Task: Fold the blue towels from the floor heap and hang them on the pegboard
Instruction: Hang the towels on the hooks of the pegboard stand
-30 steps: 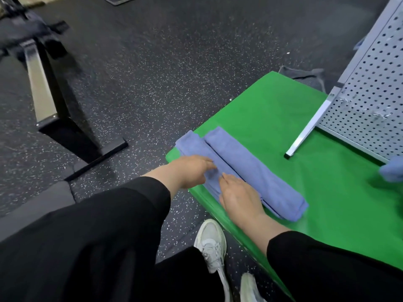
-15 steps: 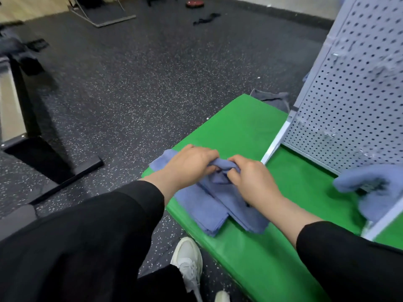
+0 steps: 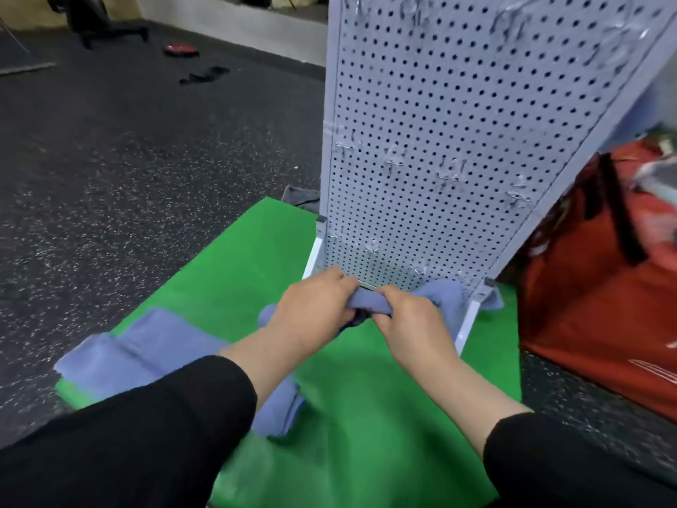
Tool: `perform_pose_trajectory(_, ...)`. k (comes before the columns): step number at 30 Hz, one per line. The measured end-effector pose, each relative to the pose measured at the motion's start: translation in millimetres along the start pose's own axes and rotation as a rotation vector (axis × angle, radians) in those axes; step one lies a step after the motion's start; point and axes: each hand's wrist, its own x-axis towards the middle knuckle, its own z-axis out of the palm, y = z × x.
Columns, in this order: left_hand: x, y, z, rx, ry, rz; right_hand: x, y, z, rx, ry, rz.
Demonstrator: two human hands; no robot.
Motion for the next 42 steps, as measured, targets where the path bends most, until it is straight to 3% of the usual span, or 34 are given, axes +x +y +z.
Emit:
perform_pose_trajectory(10,13,33,60,-0.181,-0.035,-0.353,4,58,9,0.063,-0.010,0.128)
perform_pose_trajectory(14,21,26,80,-0.483,-0.085,-0.512,20,65,17,0.111,0.013,0.194)
perform_pose_trajectory(17,24,28,94,-0.590,-0.122,-0.528,35,70,18,0.122,0.016,0.212)
perform_pose_trajectory(23,41,29,107,-0.593,-0.041,-0.597,48,82,17,0.110,0.018,0.227)
perform_pose_trajectory(30,64,24,108,-0.640,0.011,-0.612,69,86,3,0.131,0.128,0.185)
perform_pose_trajectory(36,83,28,118,-0.727,0.116,-0.816,99,84,-2,0.059,0.172,0.147)
perform_pose_trajectory(42,93,24,140,-0.788,0.145,-0.880,113,86,7,0.030,0.150,0.176)
